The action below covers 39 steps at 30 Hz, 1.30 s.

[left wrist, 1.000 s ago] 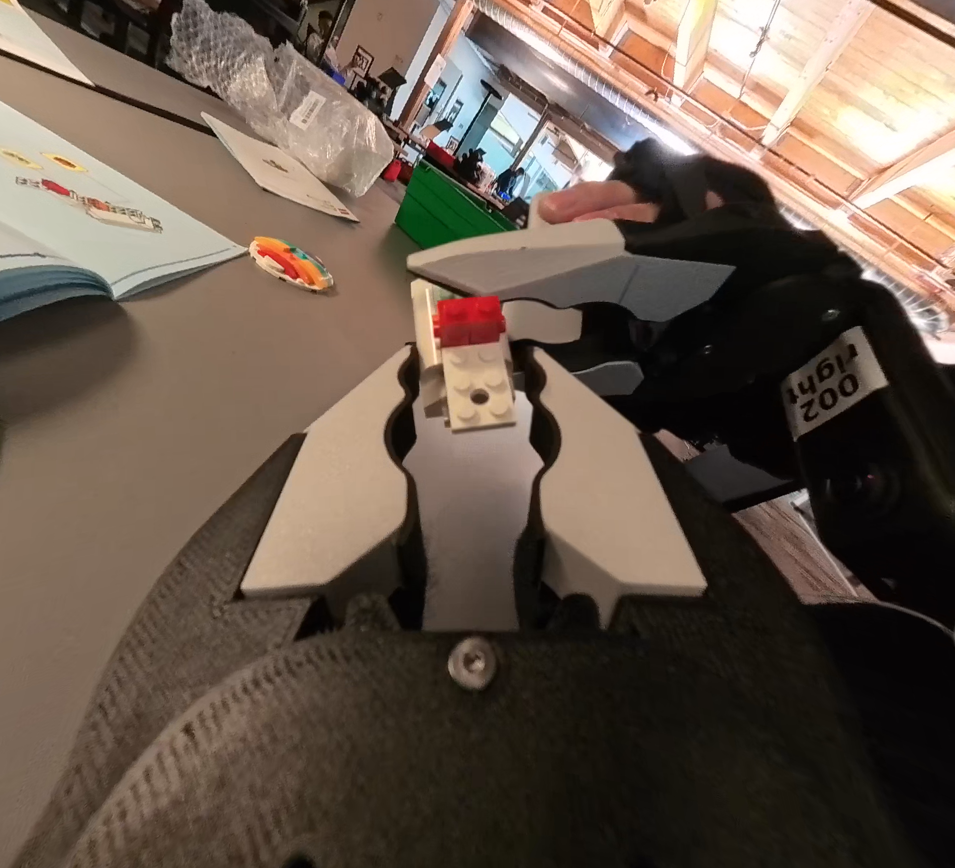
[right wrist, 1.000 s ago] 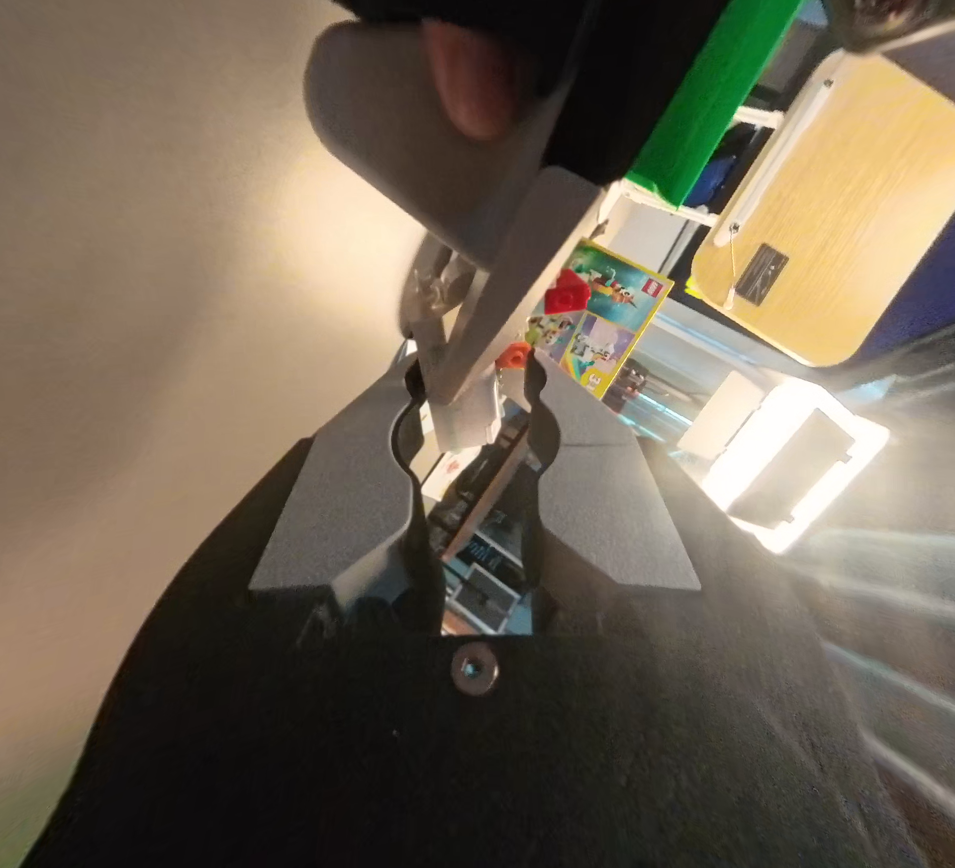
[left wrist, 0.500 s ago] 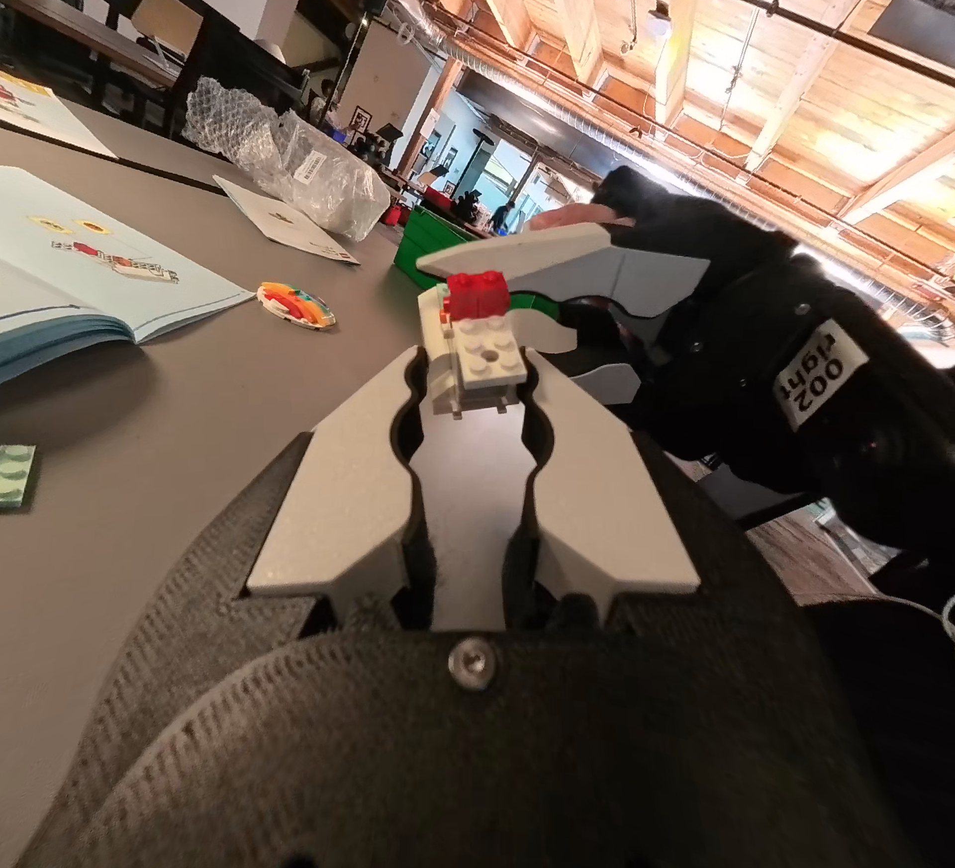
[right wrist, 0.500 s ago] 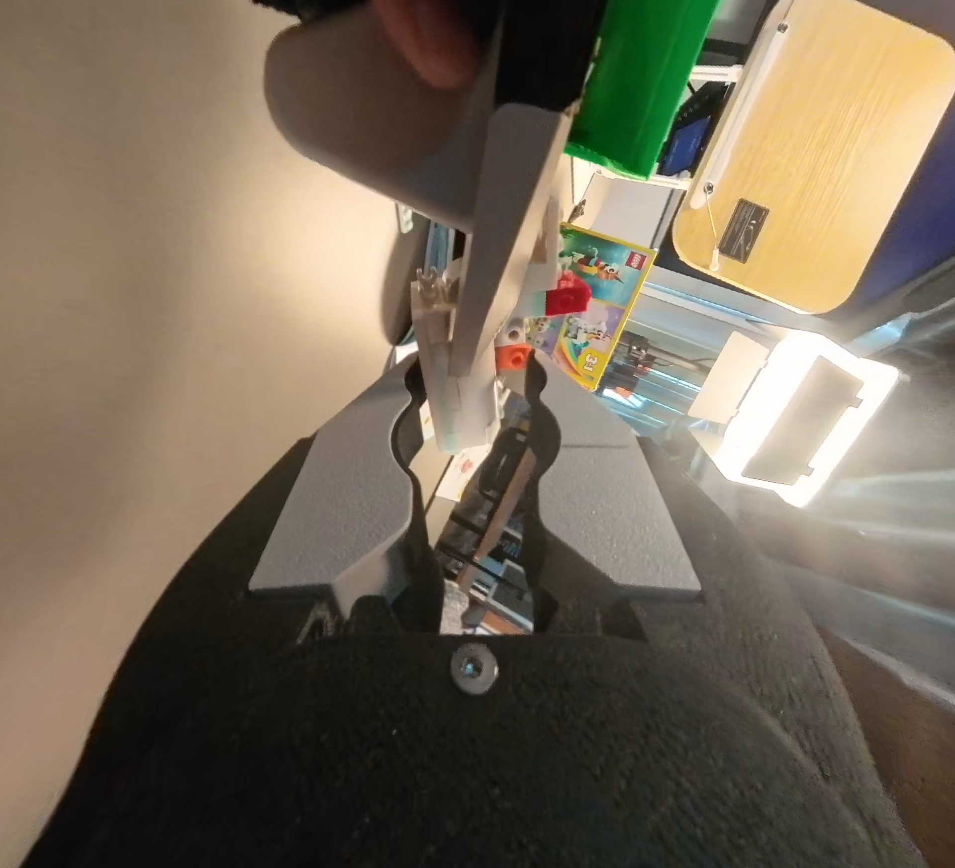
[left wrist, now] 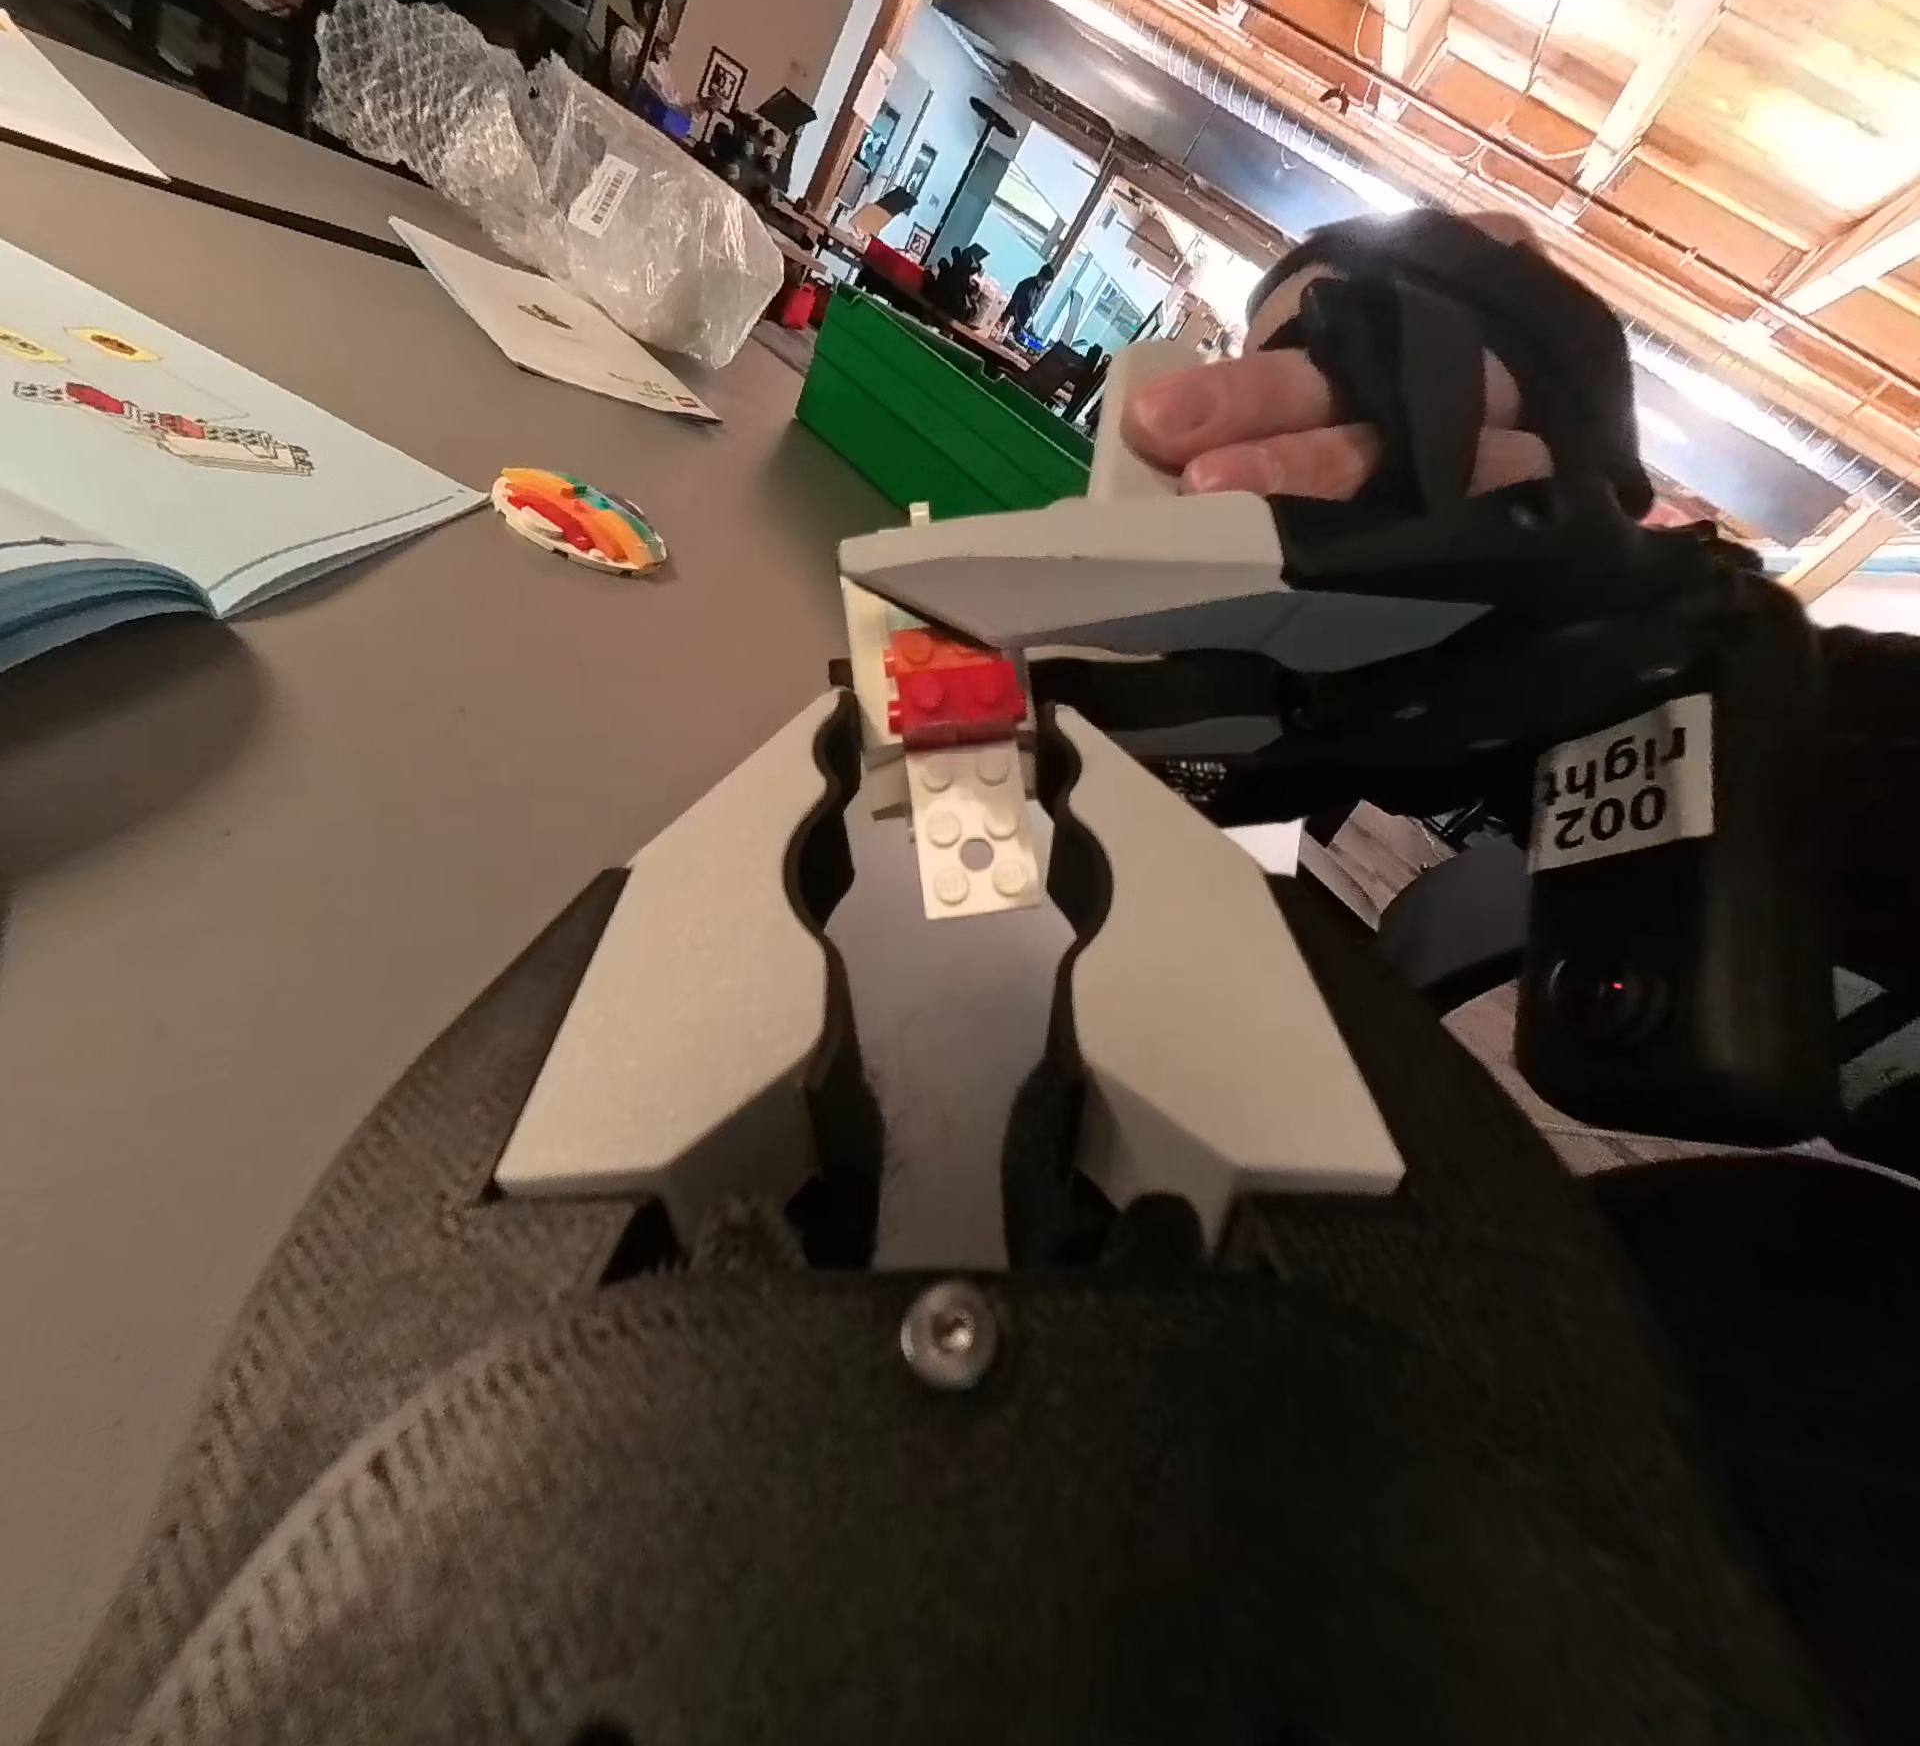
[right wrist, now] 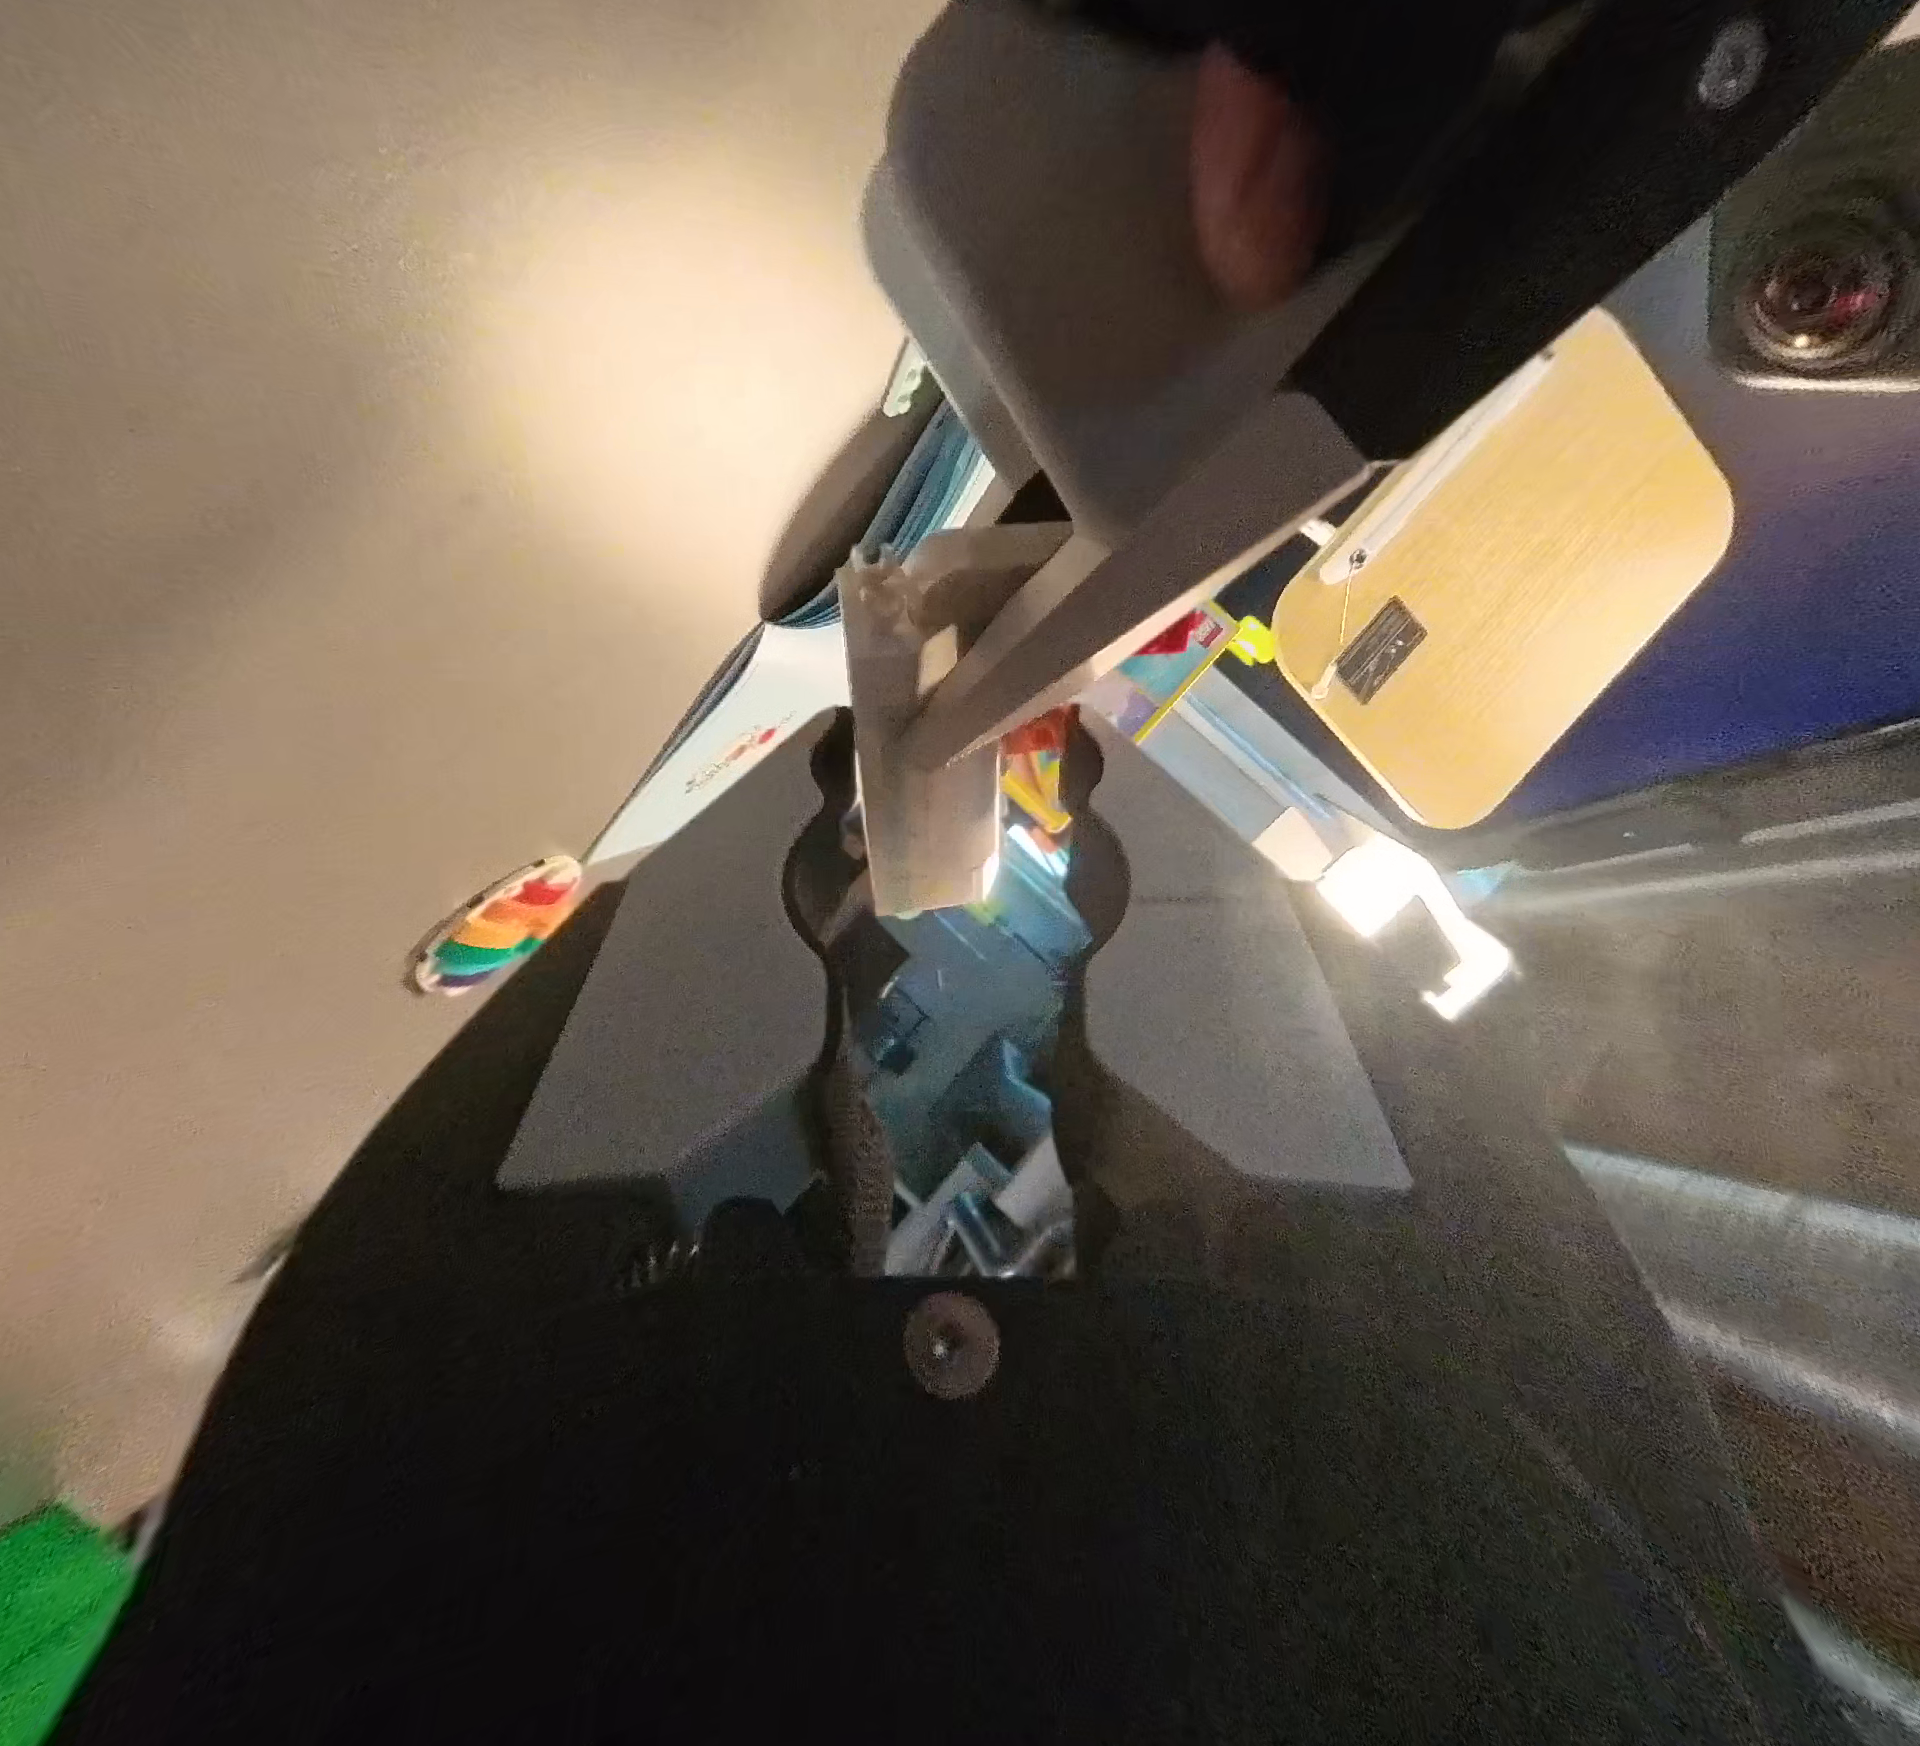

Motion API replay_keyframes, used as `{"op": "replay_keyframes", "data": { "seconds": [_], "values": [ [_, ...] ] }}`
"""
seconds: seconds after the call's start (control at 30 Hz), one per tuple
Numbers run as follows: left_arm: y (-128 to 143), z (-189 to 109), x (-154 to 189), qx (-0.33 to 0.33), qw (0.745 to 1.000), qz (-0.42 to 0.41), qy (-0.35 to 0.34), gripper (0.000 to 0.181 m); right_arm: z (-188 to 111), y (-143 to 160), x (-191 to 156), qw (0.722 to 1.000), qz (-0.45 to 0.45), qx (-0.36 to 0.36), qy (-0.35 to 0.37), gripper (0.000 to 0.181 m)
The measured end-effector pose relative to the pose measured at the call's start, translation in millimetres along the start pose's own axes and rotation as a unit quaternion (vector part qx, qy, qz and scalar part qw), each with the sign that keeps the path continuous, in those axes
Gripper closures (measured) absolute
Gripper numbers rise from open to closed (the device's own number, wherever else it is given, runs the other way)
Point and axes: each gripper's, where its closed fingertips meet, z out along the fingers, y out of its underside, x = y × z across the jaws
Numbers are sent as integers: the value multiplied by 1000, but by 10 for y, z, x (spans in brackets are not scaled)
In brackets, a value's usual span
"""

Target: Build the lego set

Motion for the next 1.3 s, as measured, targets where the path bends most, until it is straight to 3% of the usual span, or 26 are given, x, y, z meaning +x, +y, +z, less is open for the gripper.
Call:
{"op": "replay_keyframes", "data": {
  "seconds": [0.33, 0.47, 0.53, 0.63, 0.7, 0.77, 0.87, 0.97, 1.03, 1.1, 1.17, 1.23, 1.3],
  "values": [
    [32, 19, -28, -10, 1000, 7, -14, 149, 12, -3, -13, 1000, -13, -11, 15, 145],
    [-34, 0, -74, 13, 1000, -18, -9, 146, 74, 38, -20, 992, 123, -19, 7, 144],
    [-73, -18, -56, 27, 999, -29, 8, 132, 105, 12, -20, 979, 205, -8, -4, 143],
    [-43, 9, -88, 14, 999, -33, 0, 133, 149, -7, 11, 966, 258, -4, 6, 144],
    [-73, -20, -161, 17, 999, -17, -28, 145, 164, -10, 56, 958, 286, 4, 23, 143],
    [-102, -53, -168, 17, 999, -3, -32, 145, 156, -48, 126, 941, 334, 38, 38, 141],
    [-163, -137, -255, 17, 999, 16, -49, 146, 208, 19, 105, 904, 420, 63, 42, 95],
    [-277, -265, -291, 30, 997, 53, -53, 146, 287, 115, -90, 866, 483, 116, 55, 89],
    [-361, -352, -289, 41, 989, 118, -73, 146, 319, 214, -209, 823, 538, 163, 78, 89],
    [-484, -468, -318, 57, 953, 255, -153, 146, 368, 336, -294, 759, 614, 198, 85, 87],
    [-625, -577, -319, 58, 873, 413, -252, 145, 409, 426, -325, 713, 657, 228, 94, 87],
    [-715, -639, -378, 23, 775, 530, -344, 145, 403, 504, -287, 704, 659, 244, 103, 87],
    [-770, -646, -406, -3, 689, 610, -393, 145, 390, 574, -241, 704, 648, 260, 131, 94]
  ]
}}
